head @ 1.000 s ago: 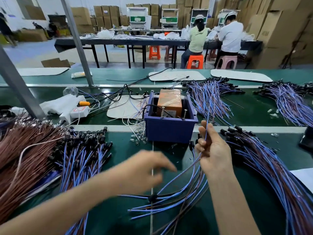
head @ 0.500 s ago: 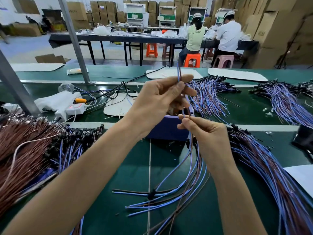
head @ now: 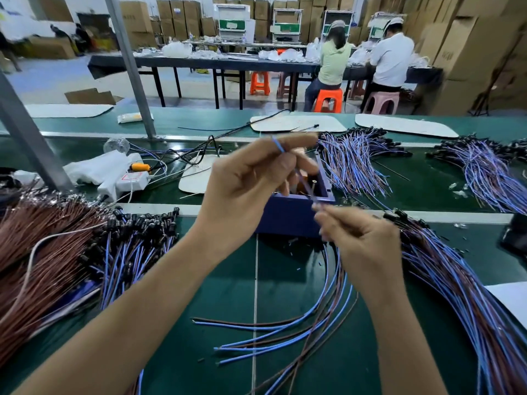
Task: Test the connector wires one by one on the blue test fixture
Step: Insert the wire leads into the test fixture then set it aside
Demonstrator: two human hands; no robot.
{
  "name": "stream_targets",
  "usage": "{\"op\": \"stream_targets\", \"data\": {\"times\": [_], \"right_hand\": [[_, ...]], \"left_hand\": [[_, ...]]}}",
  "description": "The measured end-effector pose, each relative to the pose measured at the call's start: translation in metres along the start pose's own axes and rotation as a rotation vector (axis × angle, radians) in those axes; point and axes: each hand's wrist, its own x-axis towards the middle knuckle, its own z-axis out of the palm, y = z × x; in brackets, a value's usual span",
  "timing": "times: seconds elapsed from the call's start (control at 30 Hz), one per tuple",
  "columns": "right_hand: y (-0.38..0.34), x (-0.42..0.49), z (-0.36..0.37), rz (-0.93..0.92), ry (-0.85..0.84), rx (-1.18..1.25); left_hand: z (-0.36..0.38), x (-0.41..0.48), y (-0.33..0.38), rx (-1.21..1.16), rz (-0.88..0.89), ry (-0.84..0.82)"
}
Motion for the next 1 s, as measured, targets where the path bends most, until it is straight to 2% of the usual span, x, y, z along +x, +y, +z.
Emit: {"op": "stream_targets", "data": {"times": [0.1, 0.2, 0.27, 0.33, 0.47, 0.6, 0.83, 1.0], "right_hand": [[0.023, -0.019, 0.008, 0.339, -0.276, -0.037], [0.040, -0.030, 0.012, 0.504, -0.469, -0.184], [0.041, -0.030, 0.014, 0.510, -0.415, -0.095], [0.038, -0.024, 0.017, 0.475, -0.288, 0.046], [0.032, -0.010, 0.029, 0.488, -0.130, 0.219], [0.034, 0.002, 0.039, 0.485, -0.053, 0.209], [0.044, 0.008, 0.051, 0.472, -0.037, 0.116], [0.050, 0.003, 0.059, 0.450, 0.019, 0.060]], "left_hand": [[0.001, -0.019, -0.018, 0.081, -0.198, -0.041], [0.002, -0.034, -0.038, 0.160, -0.393, -0.095], [0.003, -0.038, -0.049, 0.182, -0.491, -0.124], [0.004, -0.039, -0.059, 0.165, -0.561, -0.117], [0.008, -0.034, -0.073, 0.074, -0.678, 0.012], [0.010, -0.026, -0.081, 0.029, -0.712, 0.111], [0.012, -0.024, -0.093, 0.050, -0.784, 0.254], [0.011, -0.024, -0.099, 0.105, -0.813, 0.252]]}}
